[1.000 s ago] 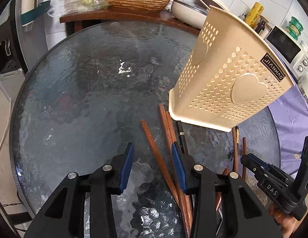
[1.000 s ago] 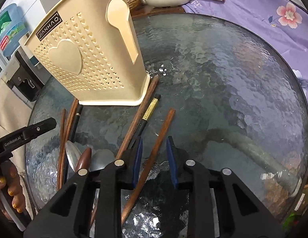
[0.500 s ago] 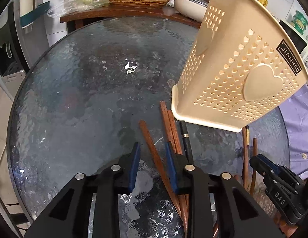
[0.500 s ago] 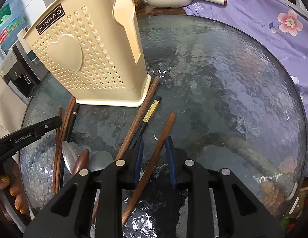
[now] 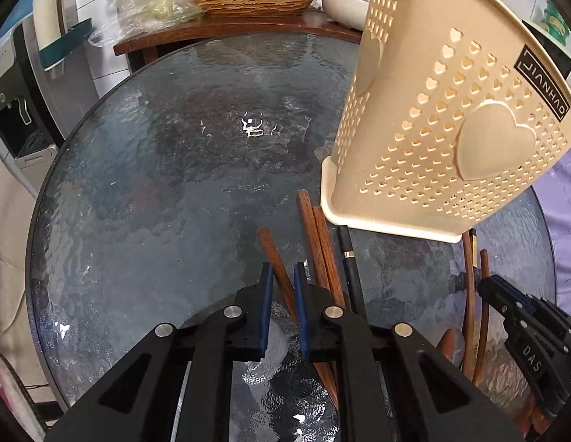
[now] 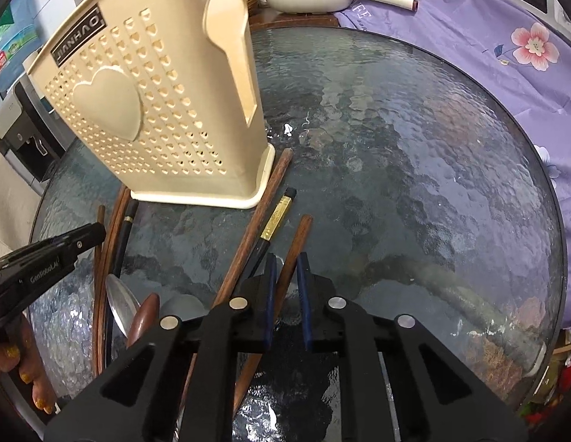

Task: Organize utensils
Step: 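Close the left tool on a wooden chopstick while the right tool grasps another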

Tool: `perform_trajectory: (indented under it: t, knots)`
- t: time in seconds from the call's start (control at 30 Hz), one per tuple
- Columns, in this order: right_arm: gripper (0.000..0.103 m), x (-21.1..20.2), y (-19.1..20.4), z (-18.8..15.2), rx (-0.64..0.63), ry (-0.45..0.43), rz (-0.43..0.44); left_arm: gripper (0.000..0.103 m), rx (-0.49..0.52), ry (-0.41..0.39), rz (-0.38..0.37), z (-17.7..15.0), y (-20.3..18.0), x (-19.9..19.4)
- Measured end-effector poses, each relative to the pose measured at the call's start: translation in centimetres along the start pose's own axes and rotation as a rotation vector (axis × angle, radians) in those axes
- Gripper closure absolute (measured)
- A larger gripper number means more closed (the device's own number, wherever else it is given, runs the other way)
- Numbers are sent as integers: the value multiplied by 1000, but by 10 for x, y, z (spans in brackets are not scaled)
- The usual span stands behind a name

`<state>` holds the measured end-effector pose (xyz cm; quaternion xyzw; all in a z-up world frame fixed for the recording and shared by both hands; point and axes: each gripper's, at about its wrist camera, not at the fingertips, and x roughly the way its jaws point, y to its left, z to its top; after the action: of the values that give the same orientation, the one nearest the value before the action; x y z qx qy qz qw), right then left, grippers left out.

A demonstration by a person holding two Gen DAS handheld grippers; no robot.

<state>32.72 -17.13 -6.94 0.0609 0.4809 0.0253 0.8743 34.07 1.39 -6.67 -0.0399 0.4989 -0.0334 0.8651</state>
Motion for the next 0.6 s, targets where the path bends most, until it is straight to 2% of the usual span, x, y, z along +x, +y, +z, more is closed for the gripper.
perform_trajectory:
  t: [0.6]
  knots:
    - [94,14,-26,27,88,-5,68,94,-42,-8,-38,11,0,7]
